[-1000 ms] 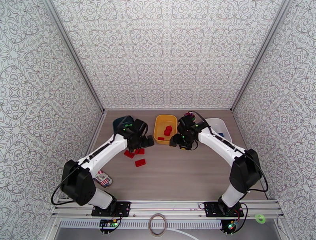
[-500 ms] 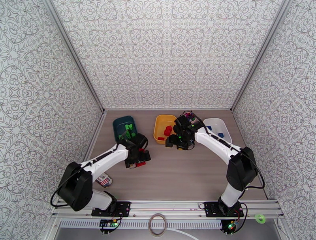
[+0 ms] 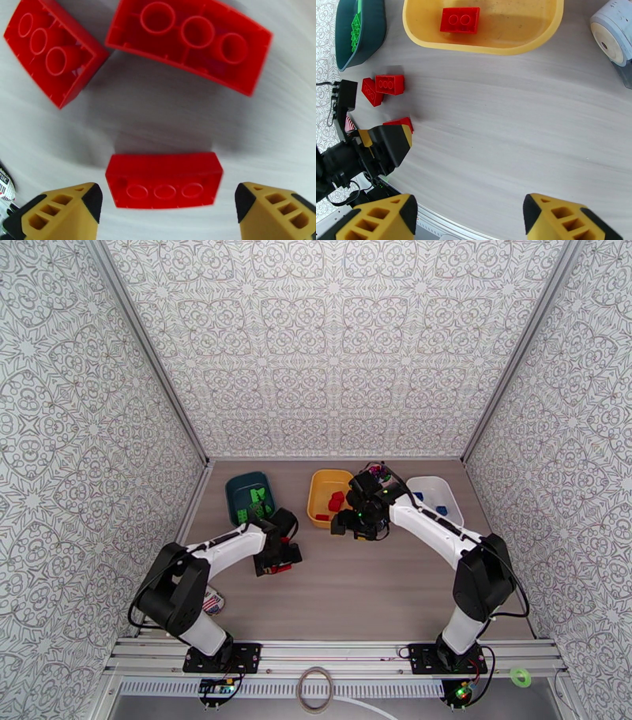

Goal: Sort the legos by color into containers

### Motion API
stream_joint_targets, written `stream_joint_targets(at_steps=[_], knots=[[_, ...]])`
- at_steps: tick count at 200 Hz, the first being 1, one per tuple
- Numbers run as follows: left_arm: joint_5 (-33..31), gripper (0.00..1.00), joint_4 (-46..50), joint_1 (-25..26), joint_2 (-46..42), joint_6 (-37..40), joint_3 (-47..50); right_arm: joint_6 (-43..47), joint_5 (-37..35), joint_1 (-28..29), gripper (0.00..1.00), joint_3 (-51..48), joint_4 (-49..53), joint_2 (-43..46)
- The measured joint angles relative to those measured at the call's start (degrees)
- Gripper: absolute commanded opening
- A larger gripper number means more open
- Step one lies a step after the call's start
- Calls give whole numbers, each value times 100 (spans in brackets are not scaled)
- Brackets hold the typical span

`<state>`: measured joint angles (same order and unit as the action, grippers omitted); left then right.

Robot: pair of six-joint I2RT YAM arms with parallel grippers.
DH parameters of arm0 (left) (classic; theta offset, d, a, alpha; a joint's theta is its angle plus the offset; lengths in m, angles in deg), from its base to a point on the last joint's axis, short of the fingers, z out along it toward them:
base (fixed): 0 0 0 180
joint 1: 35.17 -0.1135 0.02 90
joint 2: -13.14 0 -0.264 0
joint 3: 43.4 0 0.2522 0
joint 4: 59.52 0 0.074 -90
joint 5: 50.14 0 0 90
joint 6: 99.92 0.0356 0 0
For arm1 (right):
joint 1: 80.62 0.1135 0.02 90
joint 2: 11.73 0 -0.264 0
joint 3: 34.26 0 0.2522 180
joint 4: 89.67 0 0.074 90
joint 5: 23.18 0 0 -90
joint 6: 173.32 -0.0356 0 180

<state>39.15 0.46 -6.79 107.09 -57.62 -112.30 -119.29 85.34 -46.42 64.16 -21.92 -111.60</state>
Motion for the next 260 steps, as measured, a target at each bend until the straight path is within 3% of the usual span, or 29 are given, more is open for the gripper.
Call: stream_joint_targets(at_steps=[38,73,101,182,260], knots=[[0,82,0,0,295,151,-59,0,-2,0,73,0,15,0],[50,63,2,0,297,251,-131,-7,-4,0,73,-2,28,2],[92,54,4,4,297,337,-168,-20,-7,0,73,-68,4,7],[264,51,74,461,260,337,-649,-79,-214,-26,72,-527,4,461],[730,50,26,645,308,452,-2203,-109,-354,-509,72,-1091,28,1255]])
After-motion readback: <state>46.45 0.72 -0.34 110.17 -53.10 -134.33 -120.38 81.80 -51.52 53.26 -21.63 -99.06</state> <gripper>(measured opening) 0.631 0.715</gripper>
